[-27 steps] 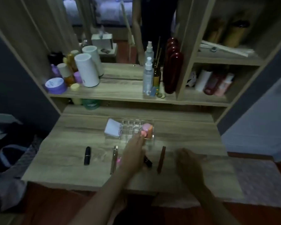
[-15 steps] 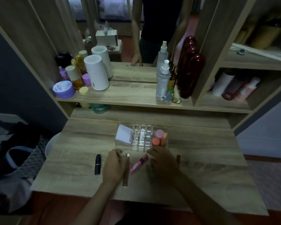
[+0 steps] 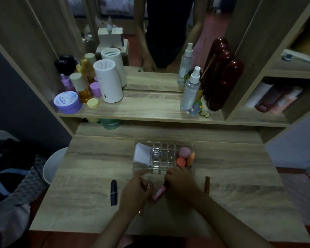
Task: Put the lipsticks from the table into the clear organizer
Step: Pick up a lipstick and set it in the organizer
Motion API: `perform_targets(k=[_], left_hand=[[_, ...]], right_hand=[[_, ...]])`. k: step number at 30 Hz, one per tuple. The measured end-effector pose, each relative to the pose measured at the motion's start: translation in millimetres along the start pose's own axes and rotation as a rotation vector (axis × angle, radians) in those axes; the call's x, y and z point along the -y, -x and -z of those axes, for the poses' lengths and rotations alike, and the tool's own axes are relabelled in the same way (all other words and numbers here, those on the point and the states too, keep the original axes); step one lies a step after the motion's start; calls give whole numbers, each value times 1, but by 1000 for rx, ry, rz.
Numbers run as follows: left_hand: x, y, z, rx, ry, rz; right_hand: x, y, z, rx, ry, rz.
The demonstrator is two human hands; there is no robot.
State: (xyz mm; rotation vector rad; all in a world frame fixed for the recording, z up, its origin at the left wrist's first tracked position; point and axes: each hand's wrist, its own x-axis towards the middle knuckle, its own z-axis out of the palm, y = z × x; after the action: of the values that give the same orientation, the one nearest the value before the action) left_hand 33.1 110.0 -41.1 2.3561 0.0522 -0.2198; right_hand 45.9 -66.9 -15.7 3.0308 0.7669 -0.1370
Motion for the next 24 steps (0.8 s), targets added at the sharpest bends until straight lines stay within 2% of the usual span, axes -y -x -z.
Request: perform_targets(k=[2,4,6,9,12,16,24], left_hand=[[-4,-2,7,12,46,-41],[-14,-9,20,-48,118,-101],[-30,-20,36,-147,201,-182],[-53,-42,58,-272,312,-289],[-65,-66,63,-323,309,-332],[-73,-86,57,-299,349,-361],[-65,-103,43,-235,285,-385]], right_hand=[[-2,2,9,19,-49,-12],[-7,-1,18,59,-244,-58],[-14,-6,32,-11,-400,-144],[-27,-17,60,-170,-501,-259],[-35,-33,79,-271,-517,-380],[-43,-53,85,-356,-475,-475],[-42,-68,76,-330,-427,-494]])
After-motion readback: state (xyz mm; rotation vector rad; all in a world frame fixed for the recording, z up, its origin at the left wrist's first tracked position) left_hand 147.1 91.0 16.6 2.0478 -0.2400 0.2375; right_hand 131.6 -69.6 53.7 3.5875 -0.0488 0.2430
